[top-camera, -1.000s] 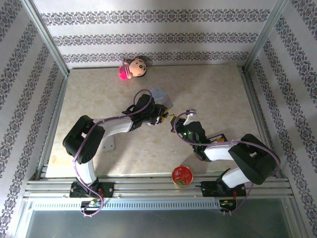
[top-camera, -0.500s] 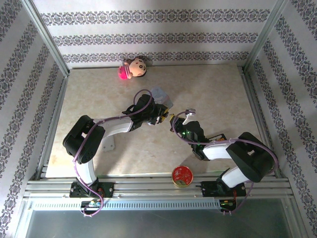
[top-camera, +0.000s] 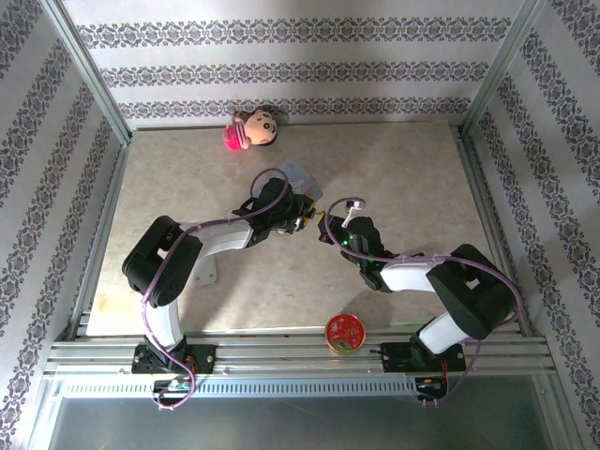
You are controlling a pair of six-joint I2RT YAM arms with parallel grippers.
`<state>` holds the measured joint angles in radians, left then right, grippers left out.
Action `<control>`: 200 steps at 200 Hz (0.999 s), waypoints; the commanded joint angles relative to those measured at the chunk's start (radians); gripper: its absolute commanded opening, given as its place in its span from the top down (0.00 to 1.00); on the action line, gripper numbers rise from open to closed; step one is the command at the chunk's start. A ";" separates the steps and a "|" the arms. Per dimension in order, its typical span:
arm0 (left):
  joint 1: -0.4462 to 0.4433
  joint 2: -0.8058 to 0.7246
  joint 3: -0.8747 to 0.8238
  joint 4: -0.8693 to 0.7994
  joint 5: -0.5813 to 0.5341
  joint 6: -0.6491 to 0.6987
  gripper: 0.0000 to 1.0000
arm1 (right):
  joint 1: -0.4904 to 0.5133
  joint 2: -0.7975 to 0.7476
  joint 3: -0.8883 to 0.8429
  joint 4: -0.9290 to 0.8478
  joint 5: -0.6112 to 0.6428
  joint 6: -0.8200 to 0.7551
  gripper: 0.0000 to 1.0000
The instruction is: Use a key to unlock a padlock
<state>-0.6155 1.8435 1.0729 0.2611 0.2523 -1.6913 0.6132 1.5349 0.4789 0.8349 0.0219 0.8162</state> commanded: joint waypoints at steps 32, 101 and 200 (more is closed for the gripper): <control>-0.053 0.036 -0.001 -0.079 0.221 -0.080 1.00 | -0.057 0.067 0.068 0.060 -0.420 0.021 1.00; -0.053 0.040 0.004 -0.090 0.240 -0.073 1.00 | -0.070 0.102 0.110 0.073 -0.536 0.034 1.00; -0.056 0.050 0.025 -0.098 0.254 -0.062 1.00 | -0.045 0.126 0.138 -0.010 -0.488 -0.012 1.00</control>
<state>-0.6064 1.8542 1.0866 0.1886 0.2062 -1.6596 0.5198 1.6558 0.5652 0.7784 -0.3405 0.8337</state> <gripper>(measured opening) 0.303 0.040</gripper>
